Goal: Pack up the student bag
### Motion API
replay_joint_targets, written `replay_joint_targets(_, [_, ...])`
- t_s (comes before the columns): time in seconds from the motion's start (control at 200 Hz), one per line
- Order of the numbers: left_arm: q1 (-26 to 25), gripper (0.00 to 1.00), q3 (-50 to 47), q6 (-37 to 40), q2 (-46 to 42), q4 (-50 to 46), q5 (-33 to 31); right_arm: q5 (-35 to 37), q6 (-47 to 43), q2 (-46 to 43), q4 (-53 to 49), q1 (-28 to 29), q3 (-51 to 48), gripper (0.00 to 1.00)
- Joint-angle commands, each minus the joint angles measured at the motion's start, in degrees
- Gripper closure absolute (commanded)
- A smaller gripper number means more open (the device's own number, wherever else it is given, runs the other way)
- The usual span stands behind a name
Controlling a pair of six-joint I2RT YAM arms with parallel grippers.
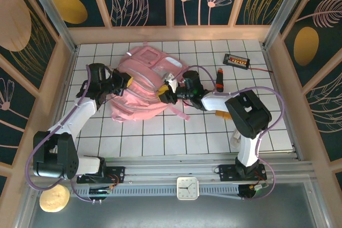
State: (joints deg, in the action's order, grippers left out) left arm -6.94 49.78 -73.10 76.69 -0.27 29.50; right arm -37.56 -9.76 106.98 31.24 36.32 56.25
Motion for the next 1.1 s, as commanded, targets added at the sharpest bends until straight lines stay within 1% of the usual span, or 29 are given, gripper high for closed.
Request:
replay_joint_targets(0.0, [-0.7, 1.00, 0.1, -1.5, -2.9, 2.1, 4.3, 2.0, 1.2, 1.0, 1.2, -0.6, 2.0, 0.68])
replay_joint_targets(0.06, [-0.7, 1.00, 0.2, -1.5, -2.9, 2.1, 4.4, 2.4, 1.0, 0.8, 0.8, -0.6, 1.7, 0.73])
replay_joint_targets(0.115, [-0.7, 1.00, 0.1, -1.4, -2.9, 2.2, 4.4, 2.7, 0.8, 0.5, 0.4, -0.6, 1.3, 0.75])
replay_joint_targets(0.285, [-0.7, 1.00, -0.2, -1.6, -3.0, 2.4, 3.6, 3.0, -0.8, -1.2, -3.5, -0.6, 1.1, 0.93])
replay_joint_targets(0.465, [-1.0, 1.00, -1.0, -2.8, -2.7, 4.5, 3.6, 0.3, -0.5, -3.2, -10.5, -0.2, 3.9, 1.00])
replay_joint_targets(0.615, [-2.7, 1.00, -1.4, -3.6, -2.4, 6.2, 2.9, -2.0, 2.8, -3.5, -16.9, 1.0, 7.3, 1.00])
replay_joint_targets(0.696, [-3.9, 1.00, -2.0, -4.4, -2.1, 7.7, 2.5, -2.1, 5.6, -3.4, -20.0, 1.5, 8.8, 1.00])
replay_joint_targets(0.876, [-5.7, 1.00, -3.0, -5.3, -2.0, 9.4, 1.9, -4.4, 15.2, -1.2, -25.4, 1.7, 12.9, 1.00])
replay_joint_targets(0.931, [-6.0, 1.00, -3.1, -5.2, -2.0, 9.5, 2.0, -4.6, 18.5, -0.3, -27.3, 1.7, 14.7, 1.00])
replay_joint_targets(1.091, [-6.0, 1.00, -3.5, -3.9, -2.4, 8.2, 1.8, -7.8, 27.0, 1.0, -30.2, 1.1, 18.8, 1.00])
